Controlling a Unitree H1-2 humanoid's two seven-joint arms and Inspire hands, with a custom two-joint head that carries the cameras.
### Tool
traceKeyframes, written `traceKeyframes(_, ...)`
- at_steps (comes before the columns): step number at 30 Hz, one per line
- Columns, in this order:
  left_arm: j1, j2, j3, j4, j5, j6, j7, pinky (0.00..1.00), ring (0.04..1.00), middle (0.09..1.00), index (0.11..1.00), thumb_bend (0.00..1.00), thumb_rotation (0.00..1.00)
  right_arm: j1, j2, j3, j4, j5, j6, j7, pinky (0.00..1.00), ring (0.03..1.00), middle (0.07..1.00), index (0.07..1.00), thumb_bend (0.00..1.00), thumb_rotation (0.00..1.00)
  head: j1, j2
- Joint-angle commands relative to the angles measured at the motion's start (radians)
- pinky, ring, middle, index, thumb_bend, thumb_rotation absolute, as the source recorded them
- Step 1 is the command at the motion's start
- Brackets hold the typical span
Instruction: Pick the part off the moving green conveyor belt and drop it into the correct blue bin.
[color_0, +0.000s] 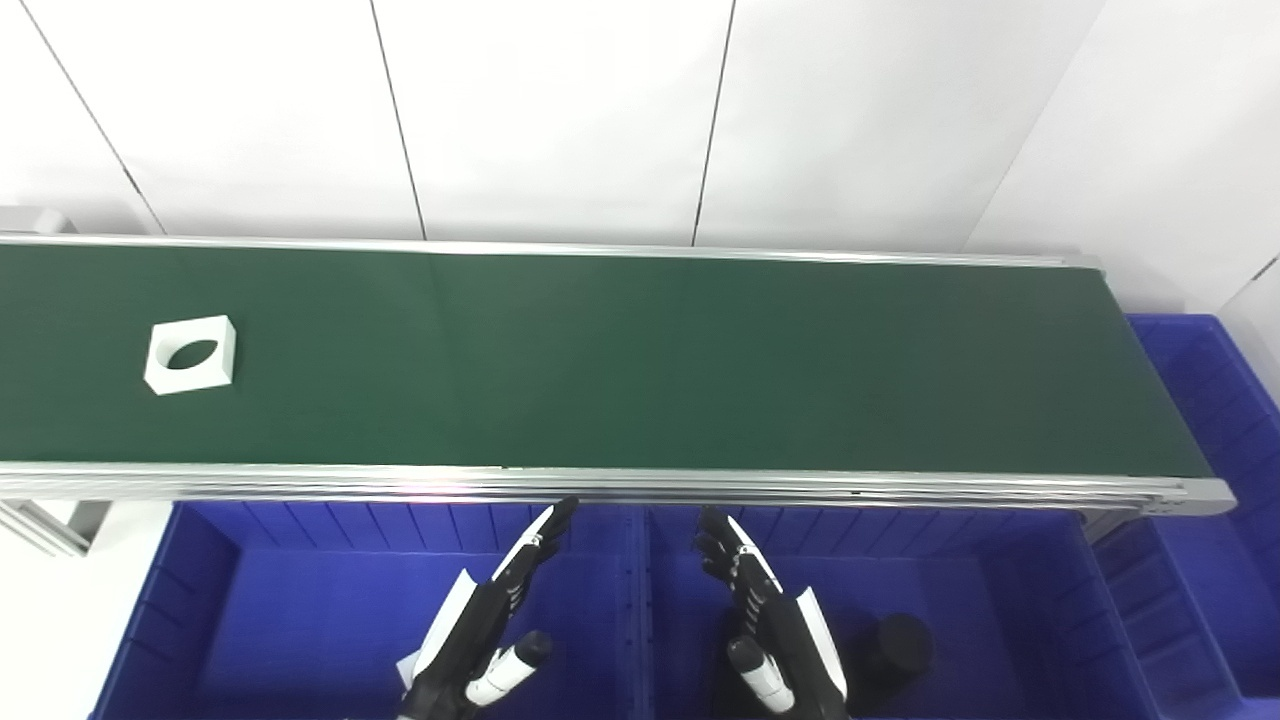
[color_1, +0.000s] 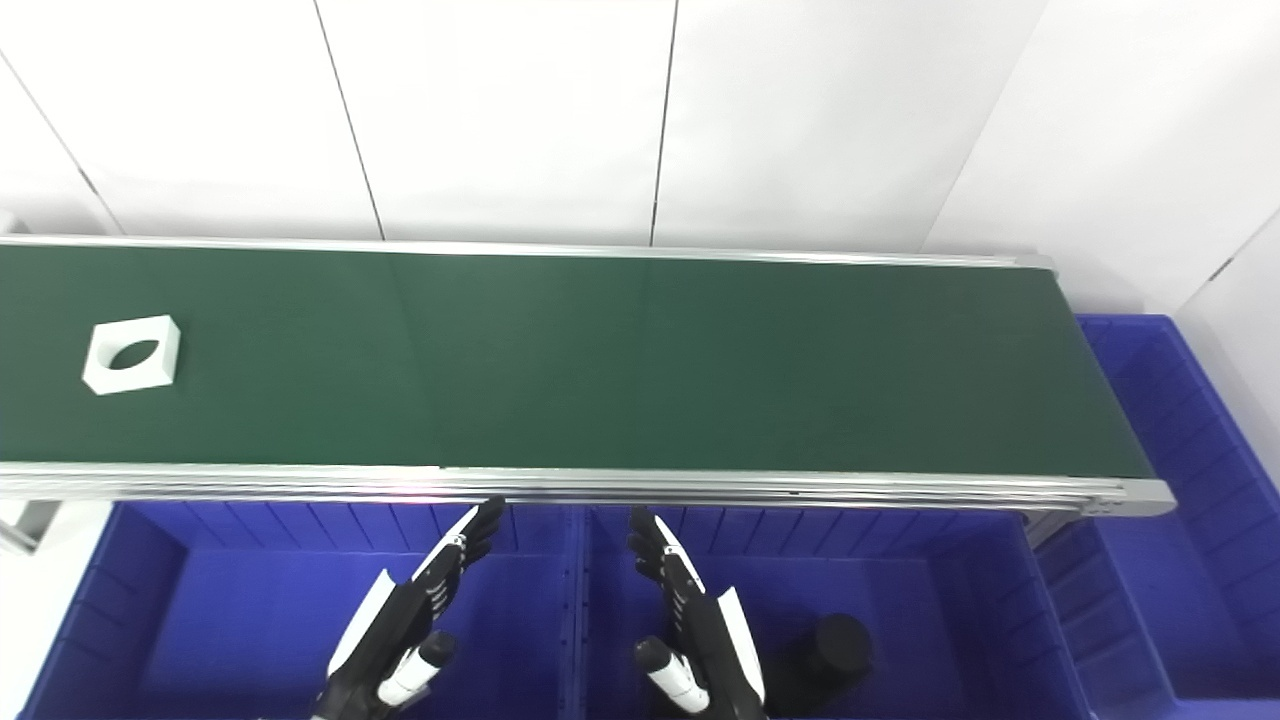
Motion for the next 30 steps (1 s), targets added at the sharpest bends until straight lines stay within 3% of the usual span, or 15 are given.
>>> traceKeyframes(1, -0.005, 0.003, 0.002, -0.026, -0.004, -0.034, 0.01, 0.96, 0.975, 0.982, 0.954, 0.82, 0.96, -0.002, 0.005, 0.003, -0.02, 0.002, -0.052, -0.009, 0.88, 0.913, 0.938, 0.939, 0.98, 0.94, 0.001, 0.0)
traceKeyframes(9, -0.005, 0.004, 0.004, -0.027, -0.01, -0.034, 0.003, 0.96, 0.976, 0.982, 0.953, 0.82, 0.96, -0.003, 0.006, 0.004, -0.02, -0.004, -0.052, -0.017, 0.88, 0.909, 0.934, 0.937, 0.98, 0.94, 0.0, 0.001)
traceKeyframes(16, -0.01, -0.003, -0.003, -0.012, 0.002, -0.034, 0.015, 0.95, 0.971, 0.979, 0.954, 0.83, 0.96, -0.005, 0.001, 0.003, -0.009, 0.002, -0.052, -0.019, 0.88, 0.907, 0.933, 0.938, 0.99, 0.94, 0.034, -0.021)
traceKeyframes(18, -0.01, -0.006, -0.007, -0.005, 0.013, -0.034, 0.026, 0.9, 0.958, 0.971, 0.948, 0.83, 0.96, -0.005, -0.003, 0.004, -0.003, 0.002, -0.052, -0.021, 0.88, 0.906, 0.934, 0.941, 0.99, 0.95, 0.051, -0.046)
traceKeyframes(23, -0.016, -0.007, -0.034, 0.033, 0.025, -0.034, 0.06, 0.91, 0.955, 0.969, 0.94, 0.84, 0.96, -0.005, -0.015, 0.005, 0.029, 0.012, -0.052, -0.016, 0.88, 0.909, 0.942, 0.954, 1.0, 0.96, 0.098, -0.135)
traceKeyframes(30, -0.035, -0.013, -0.059, 0.075, 0.015, -0.034, 0.08, 0.9, 0.938, 0.945, 0.911, 0.84, 0.89, -0.02, -0.021, -0.004, 0.076, 0.041, -0.052, -0.006, 0.9, 0.911, 0.936, 0.947, 1.0, 0.92, 0.186, -0.176)
